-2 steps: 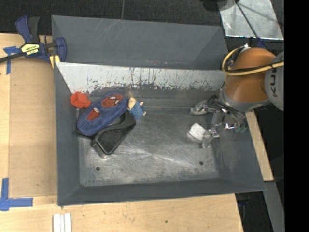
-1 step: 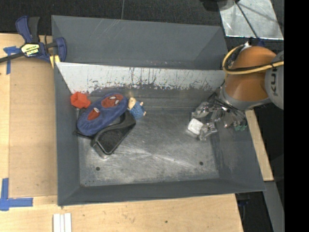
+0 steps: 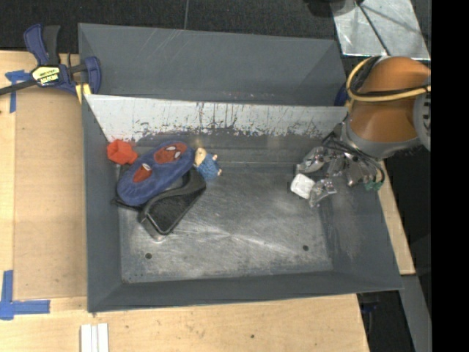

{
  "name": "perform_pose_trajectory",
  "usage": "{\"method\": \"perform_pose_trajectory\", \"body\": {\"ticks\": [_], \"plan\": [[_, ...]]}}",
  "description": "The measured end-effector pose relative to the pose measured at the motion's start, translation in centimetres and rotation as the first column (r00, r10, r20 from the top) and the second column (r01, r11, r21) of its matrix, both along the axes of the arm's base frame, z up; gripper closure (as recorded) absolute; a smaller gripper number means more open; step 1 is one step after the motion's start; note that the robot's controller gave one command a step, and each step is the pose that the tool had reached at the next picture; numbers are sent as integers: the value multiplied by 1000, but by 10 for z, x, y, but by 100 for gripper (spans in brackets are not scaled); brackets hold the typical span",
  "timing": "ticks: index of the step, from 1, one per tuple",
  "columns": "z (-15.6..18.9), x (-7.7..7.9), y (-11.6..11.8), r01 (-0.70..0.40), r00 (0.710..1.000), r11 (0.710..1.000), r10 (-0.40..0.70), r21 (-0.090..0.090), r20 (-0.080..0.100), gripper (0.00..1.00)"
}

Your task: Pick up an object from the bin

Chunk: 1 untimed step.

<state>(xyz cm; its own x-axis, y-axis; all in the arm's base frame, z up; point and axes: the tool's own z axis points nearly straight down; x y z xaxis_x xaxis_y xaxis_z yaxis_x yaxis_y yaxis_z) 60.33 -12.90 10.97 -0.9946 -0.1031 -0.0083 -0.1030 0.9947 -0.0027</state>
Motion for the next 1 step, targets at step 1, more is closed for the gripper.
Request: {"method": "perform_pose_trajectory", "body": {"ticks": [1], "plan": [[5,1,0,0,1000,1000,0,1,-2,100]]}}
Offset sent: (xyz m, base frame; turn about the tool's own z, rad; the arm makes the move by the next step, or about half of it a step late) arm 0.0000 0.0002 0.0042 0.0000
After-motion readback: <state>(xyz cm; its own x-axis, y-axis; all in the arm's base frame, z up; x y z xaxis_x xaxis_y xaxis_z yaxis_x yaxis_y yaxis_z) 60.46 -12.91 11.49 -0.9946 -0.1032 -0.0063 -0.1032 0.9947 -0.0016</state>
